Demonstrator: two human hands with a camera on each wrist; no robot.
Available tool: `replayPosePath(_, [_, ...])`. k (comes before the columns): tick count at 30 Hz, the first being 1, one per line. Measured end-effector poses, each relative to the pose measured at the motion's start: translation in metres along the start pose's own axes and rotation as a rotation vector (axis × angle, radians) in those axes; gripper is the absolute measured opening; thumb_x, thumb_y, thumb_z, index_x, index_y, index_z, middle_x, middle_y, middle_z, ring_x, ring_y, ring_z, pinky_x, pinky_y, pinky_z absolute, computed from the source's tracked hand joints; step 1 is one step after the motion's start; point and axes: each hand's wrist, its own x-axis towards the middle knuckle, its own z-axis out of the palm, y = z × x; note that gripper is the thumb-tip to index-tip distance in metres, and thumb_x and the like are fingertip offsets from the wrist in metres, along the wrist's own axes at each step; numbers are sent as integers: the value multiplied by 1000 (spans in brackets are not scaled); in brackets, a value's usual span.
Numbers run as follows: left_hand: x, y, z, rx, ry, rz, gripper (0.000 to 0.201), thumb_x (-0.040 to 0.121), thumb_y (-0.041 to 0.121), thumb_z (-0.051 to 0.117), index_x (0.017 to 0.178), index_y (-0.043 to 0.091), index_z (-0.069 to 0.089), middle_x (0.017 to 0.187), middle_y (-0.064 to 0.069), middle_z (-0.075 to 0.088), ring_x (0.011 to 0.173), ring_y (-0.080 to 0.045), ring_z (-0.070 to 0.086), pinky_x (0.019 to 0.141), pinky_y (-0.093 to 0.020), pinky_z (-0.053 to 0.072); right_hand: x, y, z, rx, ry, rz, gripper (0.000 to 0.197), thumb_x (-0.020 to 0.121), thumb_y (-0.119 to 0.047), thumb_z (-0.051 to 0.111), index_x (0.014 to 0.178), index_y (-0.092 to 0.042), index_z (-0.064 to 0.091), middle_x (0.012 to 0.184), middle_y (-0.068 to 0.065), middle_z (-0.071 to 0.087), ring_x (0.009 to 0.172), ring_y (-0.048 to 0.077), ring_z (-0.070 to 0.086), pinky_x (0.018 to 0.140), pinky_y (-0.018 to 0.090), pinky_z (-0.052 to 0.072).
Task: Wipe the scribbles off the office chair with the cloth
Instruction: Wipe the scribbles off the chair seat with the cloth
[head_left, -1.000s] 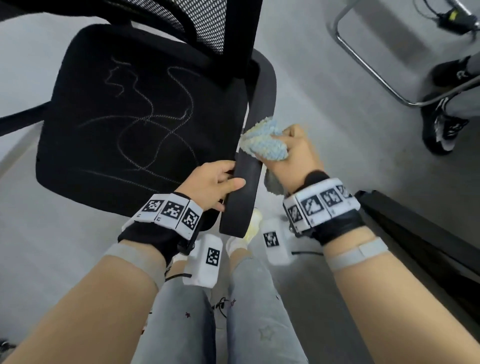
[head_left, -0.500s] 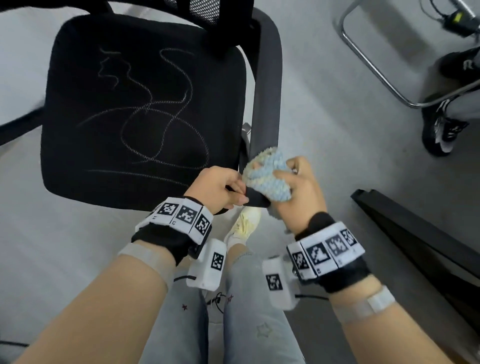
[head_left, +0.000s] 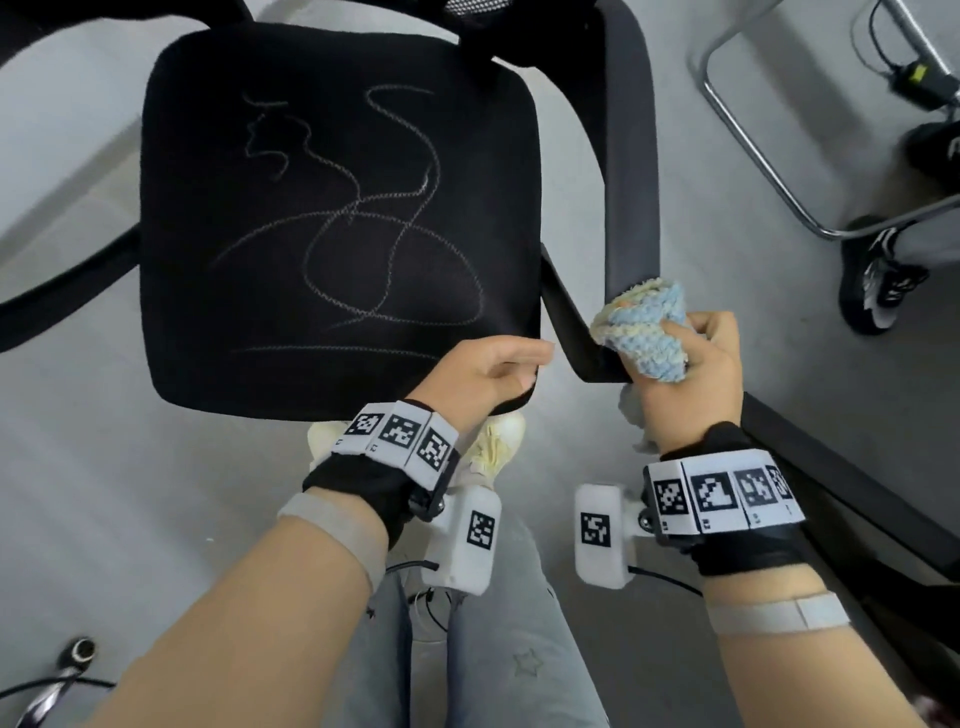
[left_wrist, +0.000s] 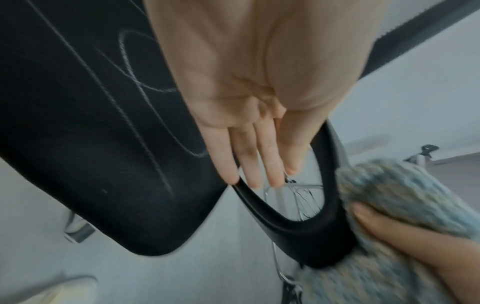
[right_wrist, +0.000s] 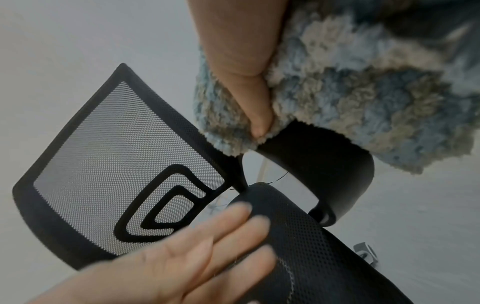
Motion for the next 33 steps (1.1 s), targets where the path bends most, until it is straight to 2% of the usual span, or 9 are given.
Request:
replayPosePath(3, [-12,-26,-51,55,273,-51,39,87,-3,52,123,12,56,119,0,60,115,-12,54,105,-25,40,-12,-16,12,-87,93,-109,18,77,-11,69,95,-7,68,109,16,44,89,22,49,72,32,45])
replayPosePath(5, [-24,-49,-92,80,499,-99,41,84,-5,56,121,11,56,118,-2,59,118,-16,54,108,-35,38,-23,-32,29,-24,100,-207,20,75,-9,70,94,-5,68,102,11,41,92,20,46,72,28,41])
replayPosePath(7, [-37,-73,-130,114,704,-180,46,81,-4,59,124,11,53,126,-6,56,121,-19,51,109,-36,36,-31,-43,57,26,27,-262,22,72,-9,70,93,-6,67,101,4,37,93,18,44,71,26,44])
replayPosePath(11, [-63,-114,-199,232,934,-348,64,77,1,66,135,8,40,139,-14,44,129,-26,43,108,-34,34,-30,-56,129,33,-153,-146,26,79,-13,67,104,-7,64,105,-1,32,81,-2,36,67,-6,32])
replayPosePath(14, [-71,-134,-232,277,943,-419,74,75,2,69,139,5,34,142,-16,40,130,-29,42,109,-35,34,-17,-53,176,86,-159,60,30,84,-15,63,109,0,58,109,1,26,71,-6,44,53,-8,30])
replayPosePath(17, [-70,-150,-250,354,878,-458,78,73,4,71,141,5,31,143,-15,39,130,-30,41,108,-36,34,-2,-43,205,65,-127,192,28,84,-14,61,108,0,56,109,3,22,92,13,44,60,-9,28])
replayPosePath(25, [-60,-157,-263,187,851,-386,75,62,8,80,128,10,43,131,-10,53,118,-28,53,91,-28,40,9,-38,221,-96,-118,145,29,87,-17,57,112,-1,57,110,2,21,91,13,38,71,4,26])
replayPosePath(30, [-66,-164,-243,171,744,-434,89,56,12,84,132,12,38,133,-9,48,120,-27,50,102,-38,41,15,-45,214,-159,-30,140,30,88,-21,55,114,-7,56,114,5,34,87,14,43,68,9,29])
replayPosePath(33, [-63,-166,-230,227,654,-470,98,57,16,84,139,12,29,135,-11,43,123,-29,47,105,-44,40,20,-58,213,-200,-57,200,39,86,-23,54,123,-13,48,131,14,38,96,28,53,81,28,40])
